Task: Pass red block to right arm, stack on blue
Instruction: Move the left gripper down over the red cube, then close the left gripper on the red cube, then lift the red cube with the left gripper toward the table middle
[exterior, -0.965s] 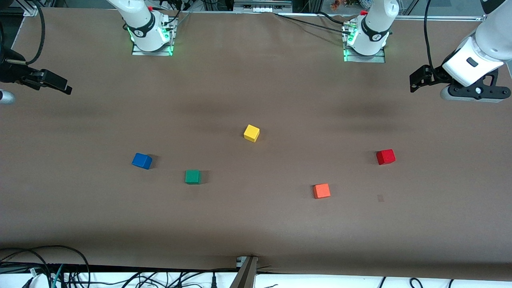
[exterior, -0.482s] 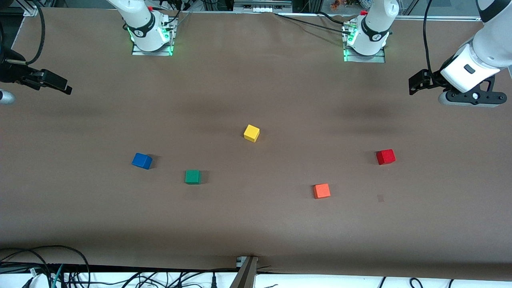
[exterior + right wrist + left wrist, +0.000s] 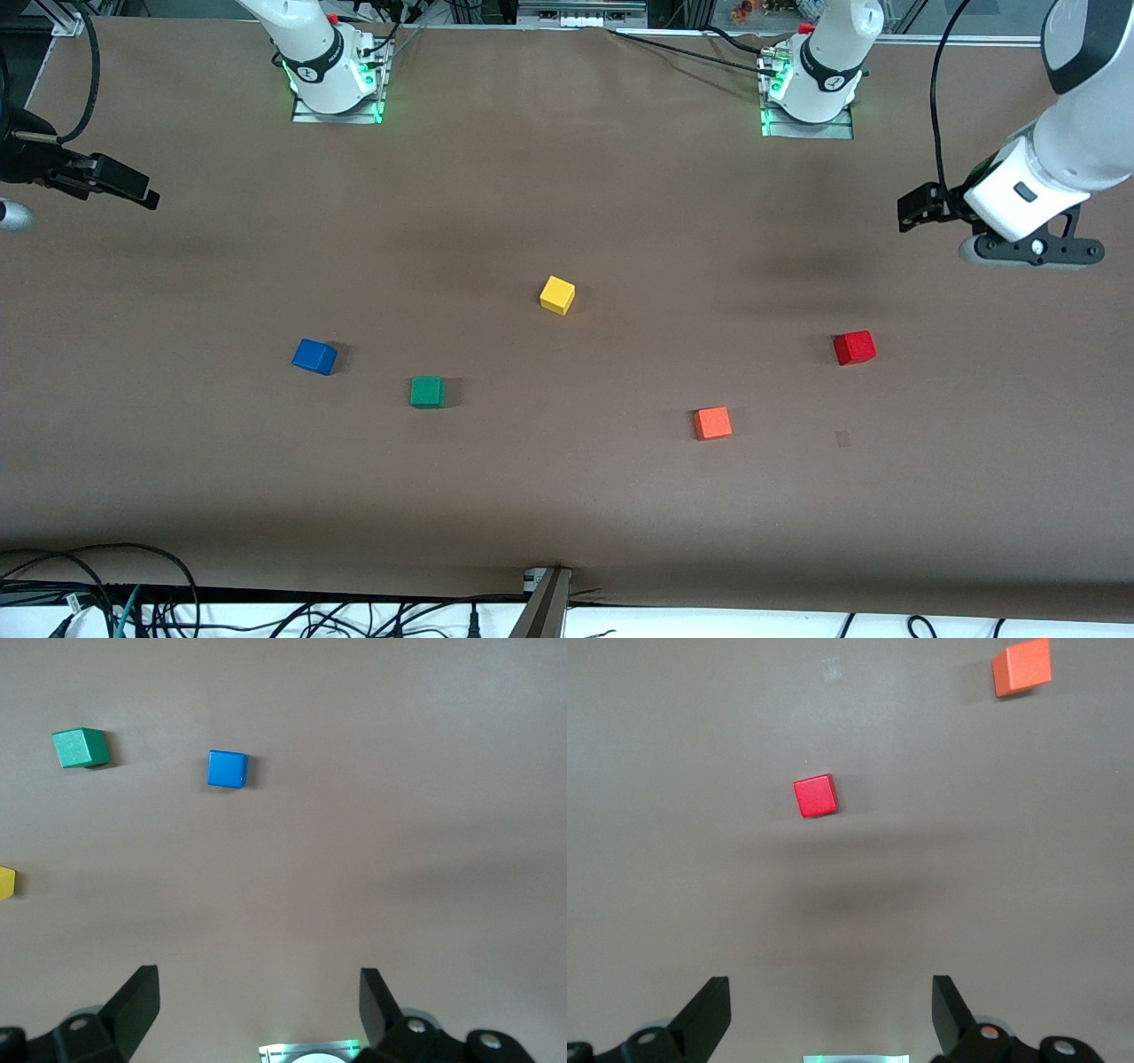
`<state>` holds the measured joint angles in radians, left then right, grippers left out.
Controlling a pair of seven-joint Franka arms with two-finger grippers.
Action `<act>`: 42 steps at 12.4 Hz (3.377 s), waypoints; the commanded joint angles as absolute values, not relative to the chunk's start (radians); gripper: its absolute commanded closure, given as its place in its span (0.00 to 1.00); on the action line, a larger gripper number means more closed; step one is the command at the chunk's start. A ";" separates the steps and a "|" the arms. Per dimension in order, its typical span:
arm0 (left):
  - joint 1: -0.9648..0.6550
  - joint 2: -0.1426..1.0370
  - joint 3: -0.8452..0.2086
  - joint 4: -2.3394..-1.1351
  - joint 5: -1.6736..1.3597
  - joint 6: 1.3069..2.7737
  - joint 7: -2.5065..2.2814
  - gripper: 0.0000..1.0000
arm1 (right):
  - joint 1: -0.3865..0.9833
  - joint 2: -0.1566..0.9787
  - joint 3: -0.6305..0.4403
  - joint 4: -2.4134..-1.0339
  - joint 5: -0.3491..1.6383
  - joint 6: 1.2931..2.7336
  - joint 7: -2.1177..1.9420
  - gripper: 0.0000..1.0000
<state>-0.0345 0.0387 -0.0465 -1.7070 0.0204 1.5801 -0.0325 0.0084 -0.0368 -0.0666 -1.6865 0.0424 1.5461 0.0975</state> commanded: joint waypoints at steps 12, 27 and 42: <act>0.018 0.322 -0.052 -1.595 0.034 1.537 -0.032 0.00 | 0.009 -0.032 -0.071 -1.667 0.057 1.529 0.084 0.00; 0.069 0.552 -0.046 -1.902 0.051 2.292 -0.038 0.00 | 0.009 -0.032 -0.071 -1.667 0.057 1.529 0.084 0.00; 0.066 0.546 -0.185 -1.645 0.022 2.095 0.379 1.00 | 0.009 -0.032 -0.071 -1.667 0.057 1.529 0.084 0.00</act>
